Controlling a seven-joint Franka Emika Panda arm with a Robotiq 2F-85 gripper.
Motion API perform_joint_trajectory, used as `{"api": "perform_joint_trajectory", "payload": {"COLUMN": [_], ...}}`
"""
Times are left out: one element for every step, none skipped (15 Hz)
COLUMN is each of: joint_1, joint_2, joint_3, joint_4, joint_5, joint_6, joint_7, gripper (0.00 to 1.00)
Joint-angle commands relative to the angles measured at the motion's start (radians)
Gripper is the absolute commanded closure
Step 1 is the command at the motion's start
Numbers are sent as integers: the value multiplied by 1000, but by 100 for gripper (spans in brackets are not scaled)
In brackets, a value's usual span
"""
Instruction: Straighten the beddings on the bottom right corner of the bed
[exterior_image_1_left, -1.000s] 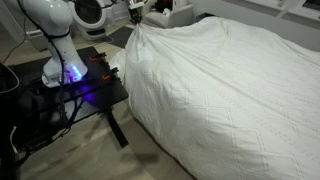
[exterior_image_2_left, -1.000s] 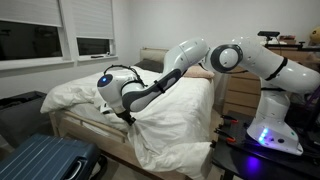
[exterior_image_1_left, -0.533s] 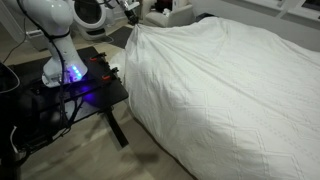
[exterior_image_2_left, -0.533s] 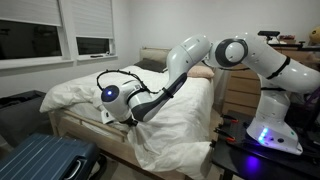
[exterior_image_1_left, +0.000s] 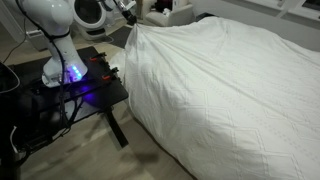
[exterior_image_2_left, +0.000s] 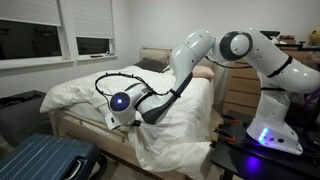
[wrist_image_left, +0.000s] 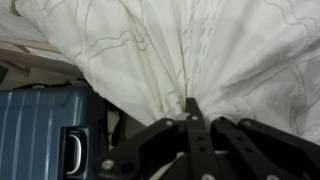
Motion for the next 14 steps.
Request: {"api": "perform_joint_trajectory", "payload": {"joint_1": [29,35,51,78,114,153,185,223,258,281,294,308,316,317], "joint_2": [-81,-80,-82,-89,-99,-112,-118,-133,-138,-147,-153,-158,-165,-171], "joint_3": [69,85,107,123,130,132,120,88,63,36,13,-8,-27,-43], "joint_4": [-88,-83,-74,-64,-51,-33,-19,-17,-1,-5,-4,-7,-15,-21], "joint_5": [-30,-31,-31,-30,-23,-17,-25,-52,-73,-96,-111,-127,-143,-156], "joint_6": [78,122,157,180,170,148,133,119,93,71,42,11,-18,-51], "joint_7": [47,50,51,57,66,87,111,166,204,250,281,318,353,379], "gripper": [71,64,57,51,42,35,27,20,12,5,0,0,0,0]}}
